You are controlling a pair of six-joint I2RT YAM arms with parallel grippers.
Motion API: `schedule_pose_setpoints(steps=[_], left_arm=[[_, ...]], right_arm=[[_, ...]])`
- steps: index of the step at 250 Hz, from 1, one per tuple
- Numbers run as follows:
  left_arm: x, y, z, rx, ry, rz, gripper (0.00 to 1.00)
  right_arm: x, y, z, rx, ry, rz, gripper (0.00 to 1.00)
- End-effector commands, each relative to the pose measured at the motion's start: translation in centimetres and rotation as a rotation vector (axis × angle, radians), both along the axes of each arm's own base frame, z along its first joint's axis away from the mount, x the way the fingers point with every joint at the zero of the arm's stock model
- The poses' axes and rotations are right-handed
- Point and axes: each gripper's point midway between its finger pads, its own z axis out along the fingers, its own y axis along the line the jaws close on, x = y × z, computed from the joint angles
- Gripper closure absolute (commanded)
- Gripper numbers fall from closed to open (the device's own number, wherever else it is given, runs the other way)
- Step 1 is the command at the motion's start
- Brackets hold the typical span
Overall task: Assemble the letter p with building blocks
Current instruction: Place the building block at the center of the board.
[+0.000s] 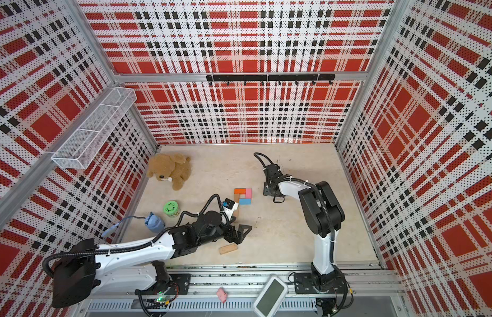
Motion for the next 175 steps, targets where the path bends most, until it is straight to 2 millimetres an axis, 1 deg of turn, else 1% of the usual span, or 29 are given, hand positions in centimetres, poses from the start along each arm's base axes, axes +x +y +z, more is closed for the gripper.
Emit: schedule_pose_setpoints(steps=[1,31,33,41,64,84,104,128,149,160,175], left_arm=[[0.4,-0.6,1.1,-0.018,-0.032,-0.004,0.00],[0.3,-0.6,1.1,-0.017,-0.030,-0.005,0.01],[0.3,-0.6,1.2,-0.018,-0.031,-0.005,0.01],[0.3,-0.6,1.2,-0.018,-0.029,-0.007,0.01],[0.3,-0.6,1.6,-0.025,-0.027,-0.007,0.01],[0.2,-0.4,1.9,-0.028,-0.028,0.000,0.01],[0.1,-0.2,2.4,-0.038,-0.029,0.005,0.01],[0.0,-0.1,2.8,-0.048,-0.023,0.006,0.01],[-0.3,-0.1,2.9,-0.045,-0.008,-0.003,0.01],[-0.3,0.0,3.0,-0.045,-0.005,0.001,0.01],[-0.3,0.1,3.0,-0.046,-0.003,0.000,0.01]], right_arm=[[0.1,0.3,-0.4,-0.010,0.009,0.012,0.31],[0.3,0.3,0.5,-0.004,-0.007,0.017,0.25],[0.1,0.7,0.5,0.011,-0.001,0.026,0.25],[0.1,0.7,0.8,0.018,-0.005,0.028,0.23],[0.2,0.6,2.8,0.028,-0.043,0.027,0.19],[0.2,-0.2,4.8,0.034,-0.080,0.014,0.13],[0.3,-2.7,6.1,0.020,-0.106,-0.044,0.10],[0.3,-6.3,6.9,0.041,-0.107,-0.135,0.07],[0.2,-10.1,6.9,0.014,-0.096,-0.223,0.06],[0.2,-11.4,6.7,0.007,-0.097,-0.255,0.06],[0.4,-12.6,6.3,0.019,-0.093,-0.285,0.05]])
